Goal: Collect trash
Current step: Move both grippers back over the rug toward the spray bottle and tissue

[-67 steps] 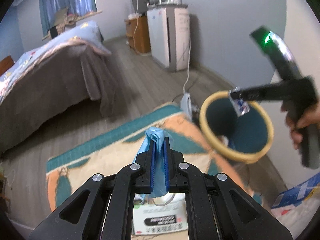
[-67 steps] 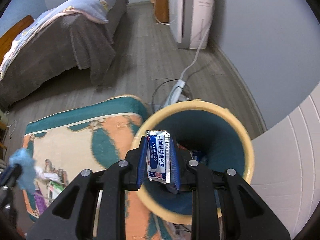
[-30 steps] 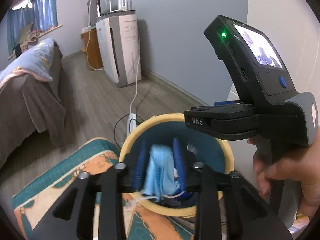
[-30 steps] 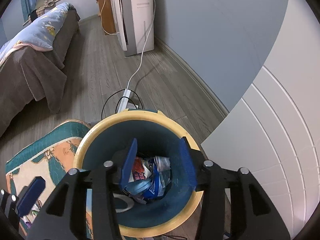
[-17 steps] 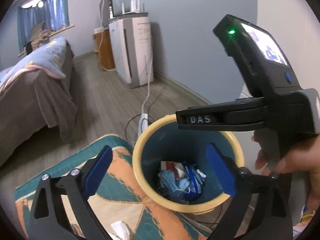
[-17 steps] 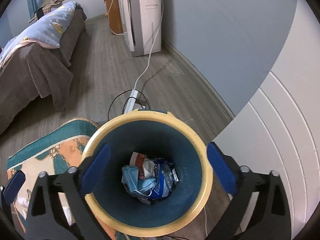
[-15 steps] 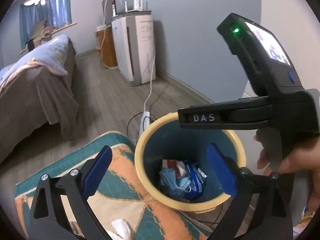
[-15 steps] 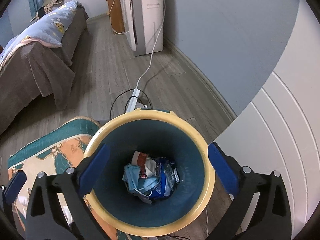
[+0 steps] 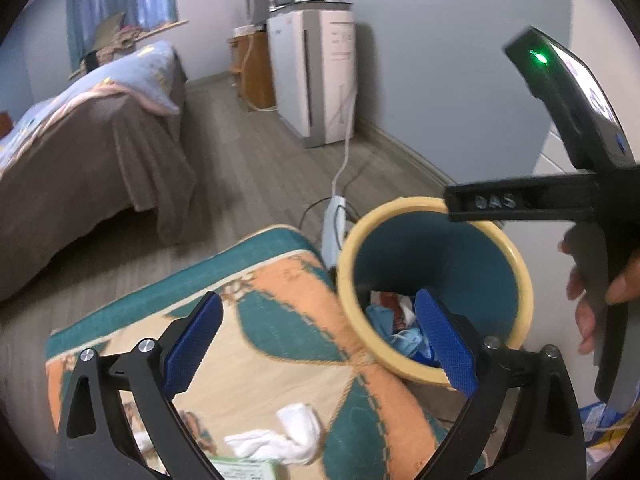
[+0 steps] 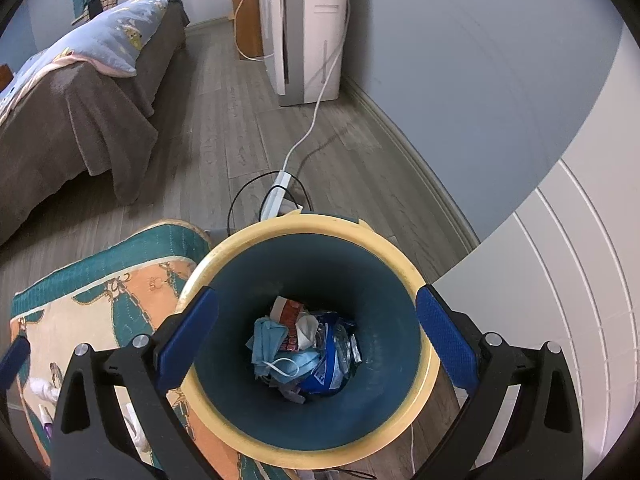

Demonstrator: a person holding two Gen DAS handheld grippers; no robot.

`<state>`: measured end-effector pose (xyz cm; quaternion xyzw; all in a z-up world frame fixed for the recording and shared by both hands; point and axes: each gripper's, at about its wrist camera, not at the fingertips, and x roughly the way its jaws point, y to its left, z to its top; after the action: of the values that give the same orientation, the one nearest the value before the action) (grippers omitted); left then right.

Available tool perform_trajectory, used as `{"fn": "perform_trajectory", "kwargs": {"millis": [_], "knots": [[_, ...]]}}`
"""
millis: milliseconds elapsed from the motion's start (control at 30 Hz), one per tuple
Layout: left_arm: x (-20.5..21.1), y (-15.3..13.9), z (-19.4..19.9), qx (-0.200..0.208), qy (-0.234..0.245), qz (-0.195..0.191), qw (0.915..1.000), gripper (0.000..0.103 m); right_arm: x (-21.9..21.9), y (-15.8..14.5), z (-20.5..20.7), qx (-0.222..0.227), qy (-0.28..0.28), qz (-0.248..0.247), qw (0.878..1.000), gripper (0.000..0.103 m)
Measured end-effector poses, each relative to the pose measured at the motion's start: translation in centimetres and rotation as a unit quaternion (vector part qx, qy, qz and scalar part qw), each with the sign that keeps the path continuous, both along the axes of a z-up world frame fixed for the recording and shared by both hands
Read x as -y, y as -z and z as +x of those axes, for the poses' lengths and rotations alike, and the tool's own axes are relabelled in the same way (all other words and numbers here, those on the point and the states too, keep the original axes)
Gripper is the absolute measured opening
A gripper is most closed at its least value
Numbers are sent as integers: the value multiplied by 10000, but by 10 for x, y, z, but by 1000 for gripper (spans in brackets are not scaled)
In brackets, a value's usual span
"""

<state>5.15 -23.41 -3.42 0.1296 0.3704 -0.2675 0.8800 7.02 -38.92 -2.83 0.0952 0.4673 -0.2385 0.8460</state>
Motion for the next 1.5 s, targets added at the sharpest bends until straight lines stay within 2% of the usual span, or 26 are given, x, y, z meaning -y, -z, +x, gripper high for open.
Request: {"fn": "perform_trajectory", "kwargs": {"millis": [167,400,533,633,733,800,933,1067,1200,1400,1500], "knots": [[-21,-8,6,-115,-272,-167,9994,96,-15,-1,4,-7,-137,53,9999,97],[-54,-16,-1,-76,-436,-5,9990,96,-47,-7,15,1,-606,-10,9982,97],[-92,-16,-4,-54,-707,269,9971,96,-62,-11,18,57,-790,-54,9968,97],[-122,-19,-5,-27,-1007,463,9938,96,-75,-14,17,40,-946,-150,9954,97],[-157,-25,-12,-40,-1326,481,9900,96,-91,-17,12,31,-1137,-226,9933,97],[-180,-29,-19,-67,-1536,474,9870,96,-102,-17,7,38,-1272,-90,9918,97],[-216,-35,-35,-103,-1928,406,9803,96,-126,-15,-2,-16,-1377,320,9900,97],[-258,-37,-53,-155,-2378,113,9711,97,-160,-8,-11,-145,-1573,343,9868,97],[-284,-25,-61,-159,-2649,171,9640,97,-194,-1,-20,-262,-1865,331,9815,97],[-293,23,-61,-568,-2594,640,9620,97,-232,11,-28,-369,-2015,303,9783,97],[-291,40,-58,-775,-2468,702,9634,97,-245,20,-27,-456,-2083,243,9767,97]]}}
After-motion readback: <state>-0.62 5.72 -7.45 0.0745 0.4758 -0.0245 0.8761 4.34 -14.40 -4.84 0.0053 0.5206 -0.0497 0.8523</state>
